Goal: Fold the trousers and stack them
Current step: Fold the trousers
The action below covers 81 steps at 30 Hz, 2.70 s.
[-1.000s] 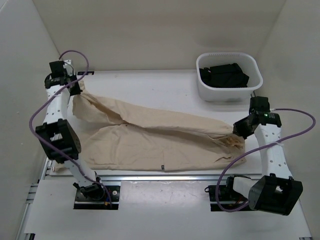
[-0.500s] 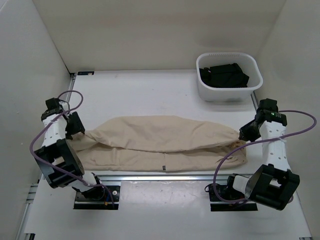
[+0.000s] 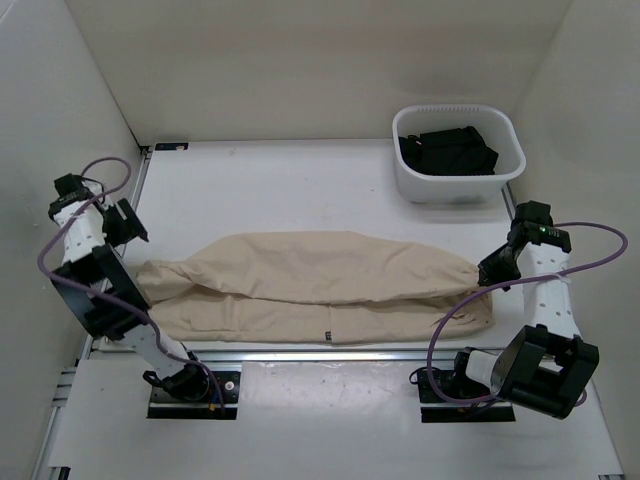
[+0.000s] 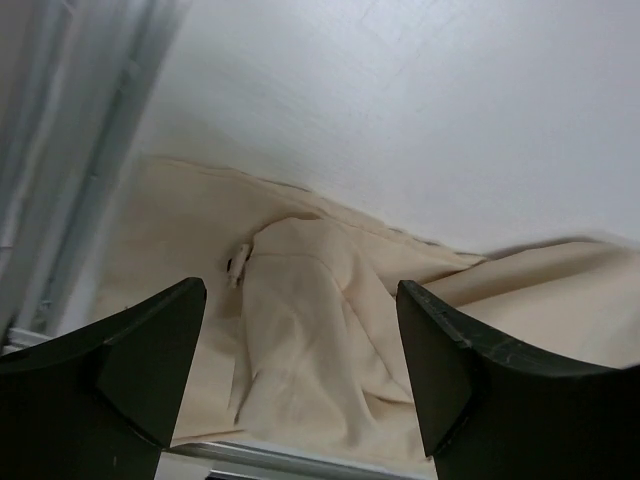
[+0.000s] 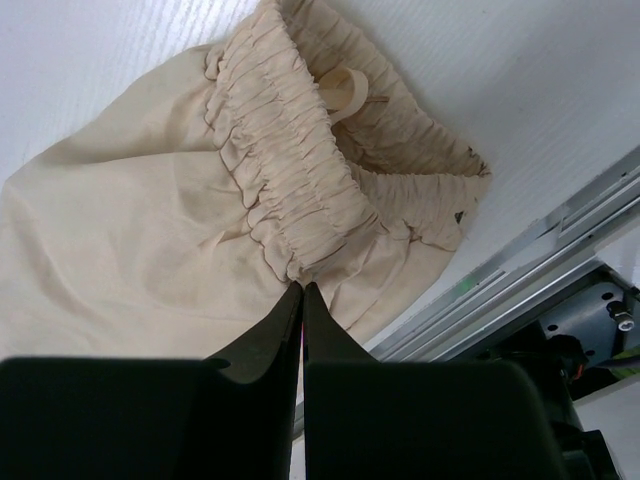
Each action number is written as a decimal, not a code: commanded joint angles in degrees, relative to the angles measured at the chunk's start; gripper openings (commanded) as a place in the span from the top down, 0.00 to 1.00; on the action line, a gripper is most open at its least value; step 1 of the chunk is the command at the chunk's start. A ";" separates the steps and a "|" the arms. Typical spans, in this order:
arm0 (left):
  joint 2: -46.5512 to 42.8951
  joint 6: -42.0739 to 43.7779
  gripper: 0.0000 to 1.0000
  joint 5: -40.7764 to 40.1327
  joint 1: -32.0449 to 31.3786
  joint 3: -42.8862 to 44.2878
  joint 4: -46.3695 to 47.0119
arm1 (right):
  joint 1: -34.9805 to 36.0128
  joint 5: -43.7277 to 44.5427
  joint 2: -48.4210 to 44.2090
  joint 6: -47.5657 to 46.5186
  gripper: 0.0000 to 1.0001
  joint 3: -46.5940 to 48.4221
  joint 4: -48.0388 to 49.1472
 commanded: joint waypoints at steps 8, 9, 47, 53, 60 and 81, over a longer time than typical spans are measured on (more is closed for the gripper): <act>9.26 -0.01 0.15 6.73 1.77 -2.13 -7.20 | -0.19 2.99 -1.03 -1.09 1.00 1.19 -3.55; 9.26 -0.01 0.18 6.73 1.77 -2.83 -7.20 | -0.19 2.99 -1.03 -1.09 1.00 1.19 -3.55; -33.55 -0.01 0.20 5.65 4.58 -23.91 -2.44 | -0.19 2.11 -2.35 -6.01 1.00 0.84 -2.05; -24.09 -0.01 0.10 4.20 4.59 -12.34 -5.62 | -0.19 3.34 -1.82 -6.01 1.00 0.84 -2.05; -7.10 -0.01 0.13 2.61 6.96 -13.38 -0.20 | -0.19 5.18 0.29 -6.54 1.00 3.47 -3.19; 1.88 -0.01 0.86 6.47 4.07 -2.07 1.59 | -0.19 5.09 1.42 -7.06 1.00 7.06 -3.19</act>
